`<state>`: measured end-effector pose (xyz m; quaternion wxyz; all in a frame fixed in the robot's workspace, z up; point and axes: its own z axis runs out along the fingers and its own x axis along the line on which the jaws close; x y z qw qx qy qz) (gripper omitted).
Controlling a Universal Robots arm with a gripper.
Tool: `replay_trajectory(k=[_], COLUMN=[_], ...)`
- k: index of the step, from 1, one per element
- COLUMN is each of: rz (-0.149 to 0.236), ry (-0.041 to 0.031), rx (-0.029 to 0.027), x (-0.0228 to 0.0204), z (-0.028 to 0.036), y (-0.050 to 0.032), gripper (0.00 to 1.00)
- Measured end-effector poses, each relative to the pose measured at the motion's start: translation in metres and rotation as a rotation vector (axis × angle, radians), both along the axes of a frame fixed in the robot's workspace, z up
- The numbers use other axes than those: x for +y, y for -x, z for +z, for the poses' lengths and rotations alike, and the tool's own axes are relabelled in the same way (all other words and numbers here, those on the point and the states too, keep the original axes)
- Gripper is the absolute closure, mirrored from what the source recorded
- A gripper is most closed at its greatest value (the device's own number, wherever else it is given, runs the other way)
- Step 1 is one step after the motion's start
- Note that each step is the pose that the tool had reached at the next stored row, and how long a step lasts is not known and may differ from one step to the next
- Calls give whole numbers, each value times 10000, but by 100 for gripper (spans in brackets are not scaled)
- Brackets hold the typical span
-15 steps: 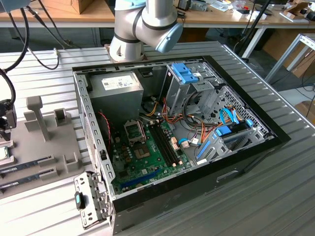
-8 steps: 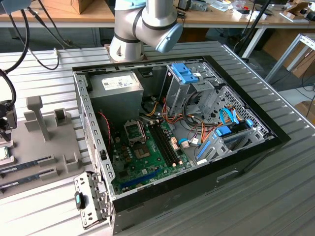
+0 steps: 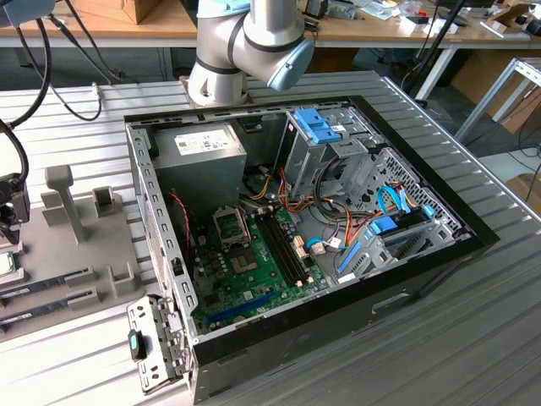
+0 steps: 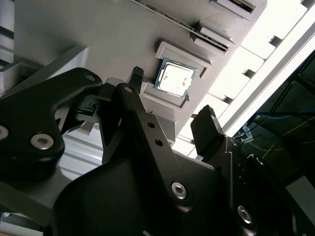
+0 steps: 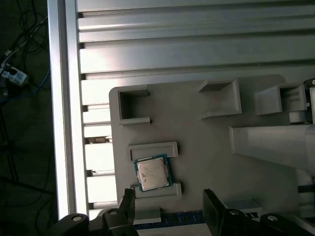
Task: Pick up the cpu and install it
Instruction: 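Pick up the cpu and move it towards the insertion slot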
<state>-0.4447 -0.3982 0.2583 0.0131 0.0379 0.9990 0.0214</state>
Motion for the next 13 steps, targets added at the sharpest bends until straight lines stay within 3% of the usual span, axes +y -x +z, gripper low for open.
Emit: replay_trajectory(k=[13], rz=[1], ry=[0], rx=[-1], x=[0], z=[-49], y=[0], gripper=[34])
